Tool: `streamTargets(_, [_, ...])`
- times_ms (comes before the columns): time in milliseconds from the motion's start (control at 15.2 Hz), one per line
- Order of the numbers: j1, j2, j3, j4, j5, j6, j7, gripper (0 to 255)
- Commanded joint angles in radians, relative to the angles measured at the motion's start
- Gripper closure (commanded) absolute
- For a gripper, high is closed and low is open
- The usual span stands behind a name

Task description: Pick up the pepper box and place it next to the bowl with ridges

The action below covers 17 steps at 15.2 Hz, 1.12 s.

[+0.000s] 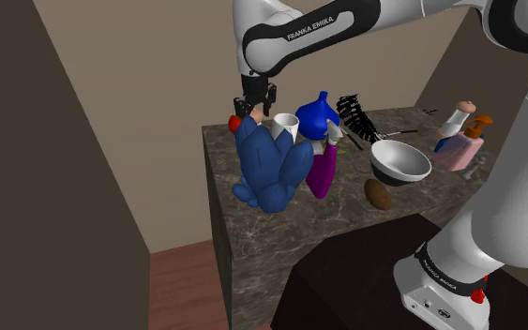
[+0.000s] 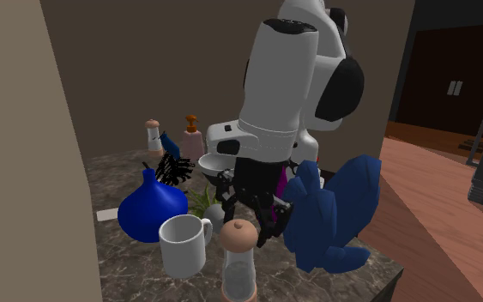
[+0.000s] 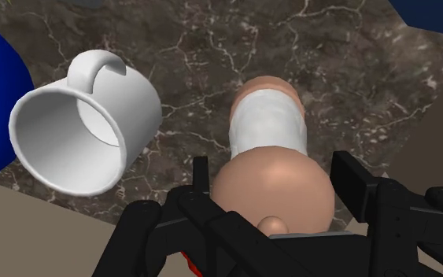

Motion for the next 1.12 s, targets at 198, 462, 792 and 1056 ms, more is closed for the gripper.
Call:
streamTargets(198, [0.0, 0.0, 0.0, -0.001, 0.0, 0.0, 0.0, 255])
streamTargets(462, [0.0, 0.0, 0.0, -0.001, 0.0, 0.0, 0.0, 255])
streamTargets(792, [0.0, -0.018, 0.003, 0.029, 0.01, -0.046, -0.012, 255])
streamTargets(1056, [0.0, -0.033, 0.005, 0.062, 0.018, -0.093, -0.024, 255])
